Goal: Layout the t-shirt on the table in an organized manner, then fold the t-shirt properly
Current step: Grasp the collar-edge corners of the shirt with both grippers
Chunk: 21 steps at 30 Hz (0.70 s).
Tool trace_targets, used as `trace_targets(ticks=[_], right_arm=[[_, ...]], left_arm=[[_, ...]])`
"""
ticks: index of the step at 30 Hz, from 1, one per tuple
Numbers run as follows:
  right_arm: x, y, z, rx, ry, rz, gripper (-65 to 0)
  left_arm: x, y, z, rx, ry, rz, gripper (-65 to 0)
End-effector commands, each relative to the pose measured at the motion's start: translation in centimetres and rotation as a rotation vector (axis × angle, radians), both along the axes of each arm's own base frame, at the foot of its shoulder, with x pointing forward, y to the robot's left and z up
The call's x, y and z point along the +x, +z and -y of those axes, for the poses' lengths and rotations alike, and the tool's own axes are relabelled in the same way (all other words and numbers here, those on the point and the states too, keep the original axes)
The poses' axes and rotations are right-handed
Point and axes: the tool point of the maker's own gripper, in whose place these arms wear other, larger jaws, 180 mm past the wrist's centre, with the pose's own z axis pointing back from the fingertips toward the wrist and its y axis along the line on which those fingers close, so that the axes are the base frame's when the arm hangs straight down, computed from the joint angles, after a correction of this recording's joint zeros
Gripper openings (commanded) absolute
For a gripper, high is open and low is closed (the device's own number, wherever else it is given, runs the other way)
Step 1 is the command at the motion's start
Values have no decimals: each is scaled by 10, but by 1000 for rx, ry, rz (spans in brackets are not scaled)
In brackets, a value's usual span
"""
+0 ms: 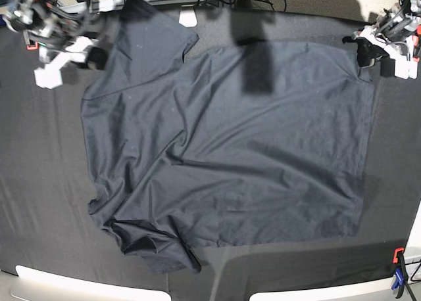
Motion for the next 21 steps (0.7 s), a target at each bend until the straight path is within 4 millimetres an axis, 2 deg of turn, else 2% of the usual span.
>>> trace_targets(ticks=[1, 4, 8, 12, 17, 21], right_arm=[[0, -1, 2, -27, 1, -25, -353], [2, -9, -6, -41, 15, -59, -353], [11, -9, -22, -22, 55, -50, -354], [10, -9, -23, -21, 60, -54, -354], [2, -8, -3, -44, 22, -77, -354], [-1, 4, 33, -88, -60, -38, -354]], left_arm=[[5, 9, -2, 4, -10, 33, -650], [4, 8, -2, 4, -11, 30, -650], [4, 8, -2, 4, -11, 29, -650], [4, 8, -2, 5, -11, 29, -650], [4, 8, -2, 5, -11, 29, -650], [4, 8, -2, 4, -11, 29, -650]])
